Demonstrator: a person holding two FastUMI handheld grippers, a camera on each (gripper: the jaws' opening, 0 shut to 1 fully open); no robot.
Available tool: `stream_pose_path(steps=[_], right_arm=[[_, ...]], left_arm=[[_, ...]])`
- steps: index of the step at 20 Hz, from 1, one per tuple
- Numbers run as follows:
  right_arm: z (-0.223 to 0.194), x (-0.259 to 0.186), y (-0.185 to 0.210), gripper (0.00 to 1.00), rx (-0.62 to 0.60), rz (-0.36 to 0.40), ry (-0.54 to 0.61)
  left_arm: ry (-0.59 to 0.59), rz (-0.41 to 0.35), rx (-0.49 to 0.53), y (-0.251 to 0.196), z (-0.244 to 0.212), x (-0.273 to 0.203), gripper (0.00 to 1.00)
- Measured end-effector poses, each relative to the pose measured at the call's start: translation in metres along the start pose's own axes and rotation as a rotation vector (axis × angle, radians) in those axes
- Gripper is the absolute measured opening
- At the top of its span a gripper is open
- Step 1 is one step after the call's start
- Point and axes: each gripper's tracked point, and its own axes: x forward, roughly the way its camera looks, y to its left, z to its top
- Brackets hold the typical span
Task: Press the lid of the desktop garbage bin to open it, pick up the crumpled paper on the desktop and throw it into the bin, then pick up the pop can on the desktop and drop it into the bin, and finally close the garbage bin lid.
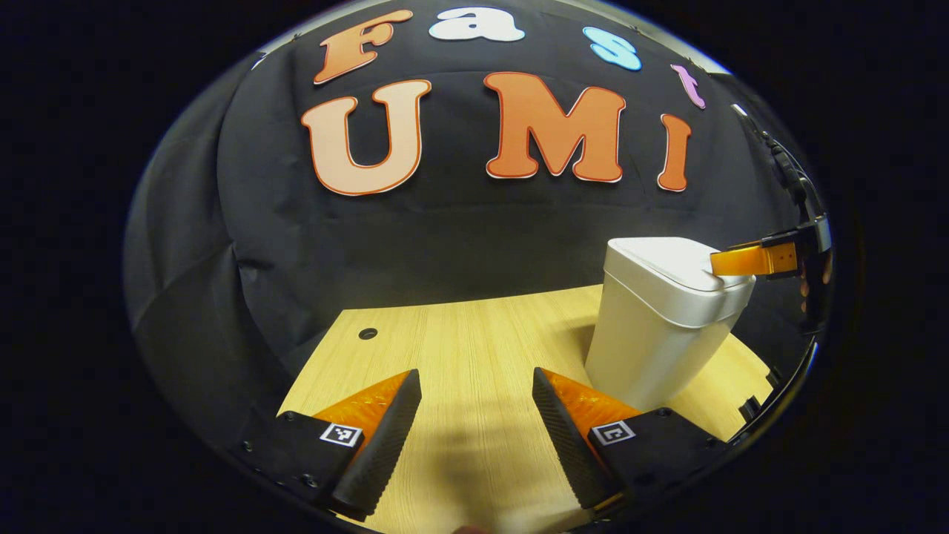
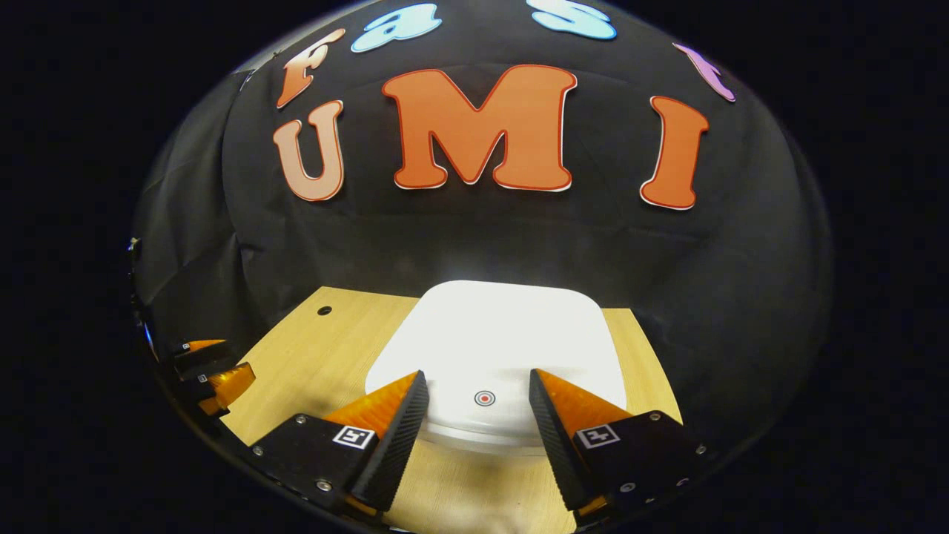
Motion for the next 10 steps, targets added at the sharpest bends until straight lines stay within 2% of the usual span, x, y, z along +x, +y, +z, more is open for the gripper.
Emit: stream_pose_path(steps=[3,9,10], right_arm=[[-0.0004,0.0039,-0.0023,0.78,0.059,-0.061,-0.051],[-0.0090,0.0077,-0.0003,0.63,0.077,-0.064,-0.066],[-0.0084,0.0061,-0.0005,0.56,0.081,-0.063,-0.075]], left_arm=[[0.008,-0.001,0.010,-0.0019,0.0001,0.0021,0.96],[0.017,-0.011,0.015,-0.0045,0.0030,0.0063,0.96],[0.019,-0.014,0.014,-0.0051,0.0014,0.0065,0.94]])
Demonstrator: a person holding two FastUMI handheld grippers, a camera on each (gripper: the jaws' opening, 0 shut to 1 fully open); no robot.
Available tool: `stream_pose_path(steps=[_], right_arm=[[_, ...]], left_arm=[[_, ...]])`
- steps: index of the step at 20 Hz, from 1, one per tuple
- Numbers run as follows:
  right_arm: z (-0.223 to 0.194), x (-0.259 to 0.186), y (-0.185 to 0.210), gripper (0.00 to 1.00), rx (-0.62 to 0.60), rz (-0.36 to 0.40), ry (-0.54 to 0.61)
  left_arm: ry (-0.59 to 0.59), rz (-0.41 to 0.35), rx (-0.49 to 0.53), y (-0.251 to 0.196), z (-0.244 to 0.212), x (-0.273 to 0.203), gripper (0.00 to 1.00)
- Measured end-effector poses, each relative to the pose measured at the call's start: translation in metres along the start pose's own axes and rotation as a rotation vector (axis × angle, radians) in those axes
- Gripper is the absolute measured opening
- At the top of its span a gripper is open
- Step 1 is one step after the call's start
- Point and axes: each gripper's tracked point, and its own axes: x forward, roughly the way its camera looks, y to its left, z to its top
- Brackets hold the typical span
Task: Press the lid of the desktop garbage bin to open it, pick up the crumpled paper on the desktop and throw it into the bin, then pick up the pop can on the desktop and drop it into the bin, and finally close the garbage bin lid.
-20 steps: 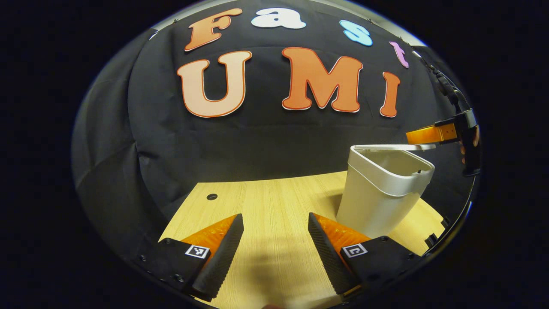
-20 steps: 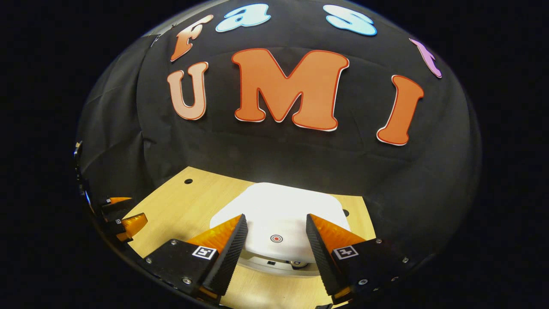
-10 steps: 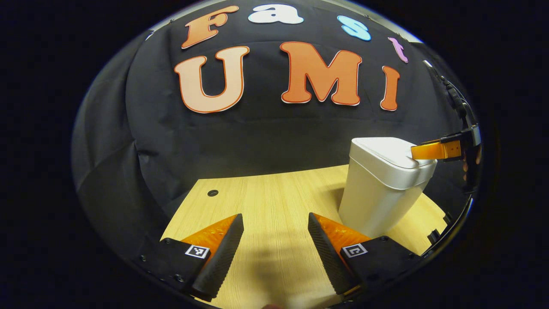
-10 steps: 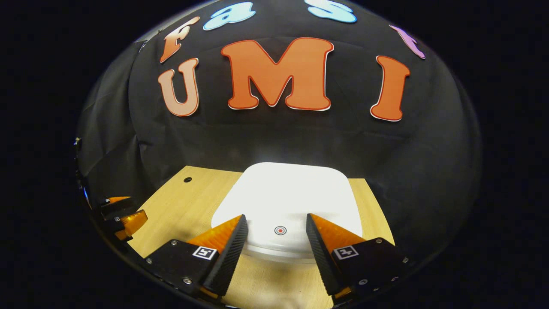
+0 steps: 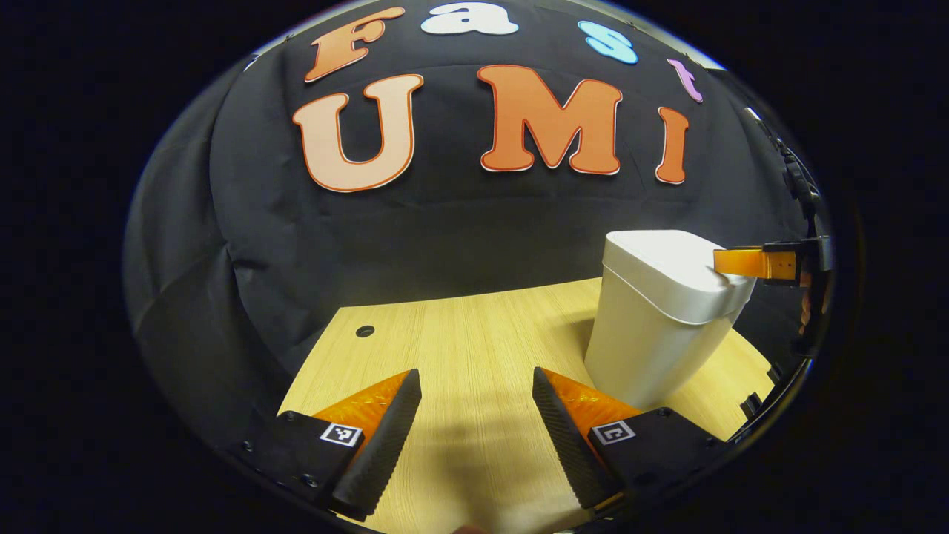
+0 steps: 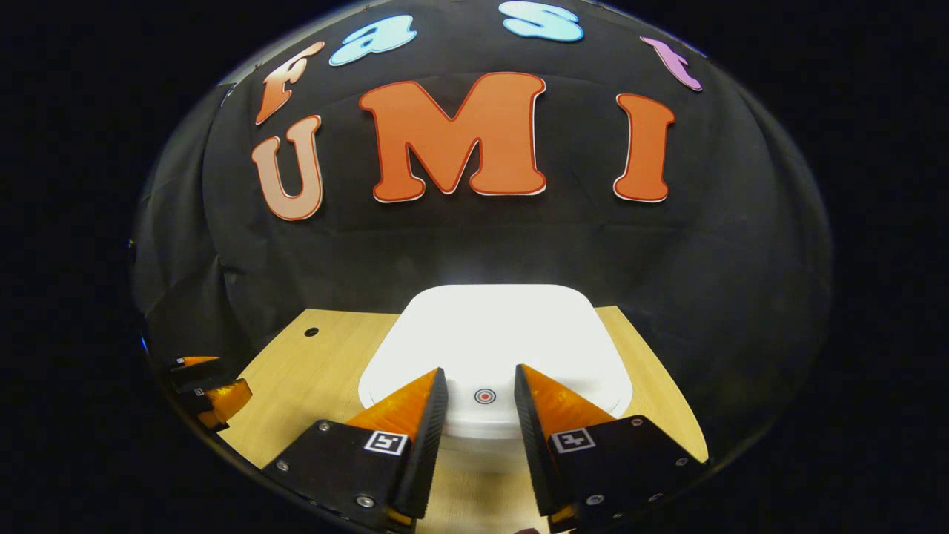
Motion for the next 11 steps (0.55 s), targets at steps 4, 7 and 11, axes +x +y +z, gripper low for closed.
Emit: stream_pose_path(steps=[4,7,11], right_arm=[[0.007,0.000,0.002,0.51,-0.049,0.001,-0.071],[0.007,-0.004,0.006,0.60,-0.045,0.012,-0.097],[0.033,-0.017,0.010,0.80,-0.016,0.003,-0.237]], left_arm=[[-0.014,-0.009,0.003,0.000,0.008,-0.001,0.94],[-0.038,-0.005,-0.003,0.005,0.020,-0.002,0.96],[-0.093,0.012,-0.004,0.014,0.037,-0.011,0.94]])
